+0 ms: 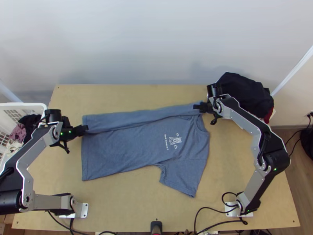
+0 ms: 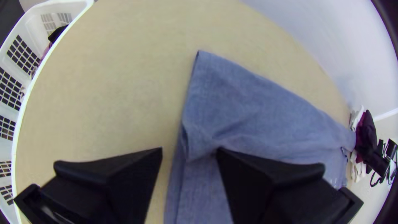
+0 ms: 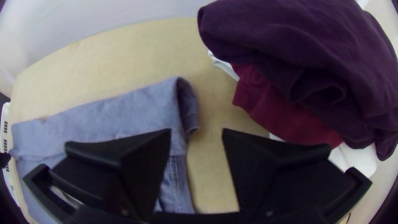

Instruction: Fold the t-shirt

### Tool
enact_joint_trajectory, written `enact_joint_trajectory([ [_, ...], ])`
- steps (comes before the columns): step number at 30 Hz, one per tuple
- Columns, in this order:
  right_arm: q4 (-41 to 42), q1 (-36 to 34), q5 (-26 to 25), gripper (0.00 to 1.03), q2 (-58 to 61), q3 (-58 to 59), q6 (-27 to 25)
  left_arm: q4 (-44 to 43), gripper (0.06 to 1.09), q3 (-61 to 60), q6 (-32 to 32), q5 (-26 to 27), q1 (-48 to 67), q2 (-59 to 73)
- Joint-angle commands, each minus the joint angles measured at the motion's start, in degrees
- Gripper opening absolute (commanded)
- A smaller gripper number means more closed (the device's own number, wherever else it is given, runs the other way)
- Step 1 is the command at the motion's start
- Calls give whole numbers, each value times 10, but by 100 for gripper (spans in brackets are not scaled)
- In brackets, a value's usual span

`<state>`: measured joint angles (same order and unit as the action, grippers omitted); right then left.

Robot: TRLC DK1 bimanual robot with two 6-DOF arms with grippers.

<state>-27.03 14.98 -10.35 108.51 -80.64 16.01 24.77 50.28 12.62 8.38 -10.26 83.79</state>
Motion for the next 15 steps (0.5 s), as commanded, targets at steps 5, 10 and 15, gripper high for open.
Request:
enact_joint_trajectory([
  [5,-46,6,-8,99,-115,34,10,-1,104,-8,6,5,-8,-89],
  [10,-117,25,8,99,-240,102,71,36,104,10,5,11,-13,-147],
  [15,-290,26,58,99,-275,124,148,63,104,18,-1,18,-16,-173],
])
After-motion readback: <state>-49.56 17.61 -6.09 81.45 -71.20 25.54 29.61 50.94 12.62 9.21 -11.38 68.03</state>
